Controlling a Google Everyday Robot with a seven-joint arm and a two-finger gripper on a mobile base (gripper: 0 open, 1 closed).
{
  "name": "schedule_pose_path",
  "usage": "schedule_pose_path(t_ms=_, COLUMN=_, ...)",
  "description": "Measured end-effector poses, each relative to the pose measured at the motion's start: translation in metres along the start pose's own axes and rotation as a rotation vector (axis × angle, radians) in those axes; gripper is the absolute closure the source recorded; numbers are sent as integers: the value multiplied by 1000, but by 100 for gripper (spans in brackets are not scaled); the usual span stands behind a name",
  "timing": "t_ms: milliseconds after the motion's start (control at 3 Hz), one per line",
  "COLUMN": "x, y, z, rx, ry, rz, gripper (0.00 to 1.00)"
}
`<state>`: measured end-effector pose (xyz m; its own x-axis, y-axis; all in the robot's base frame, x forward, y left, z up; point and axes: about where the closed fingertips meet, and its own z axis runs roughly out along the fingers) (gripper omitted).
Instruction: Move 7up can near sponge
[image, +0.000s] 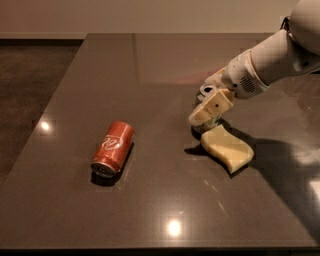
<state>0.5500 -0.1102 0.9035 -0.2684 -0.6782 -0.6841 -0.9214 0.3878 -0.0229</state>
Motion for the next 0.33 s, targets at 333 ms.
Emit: schedule_pose_path(t_ms=333, x=0, y=0, z=0, rx=0, ry=0, rz=0, gripper=0)
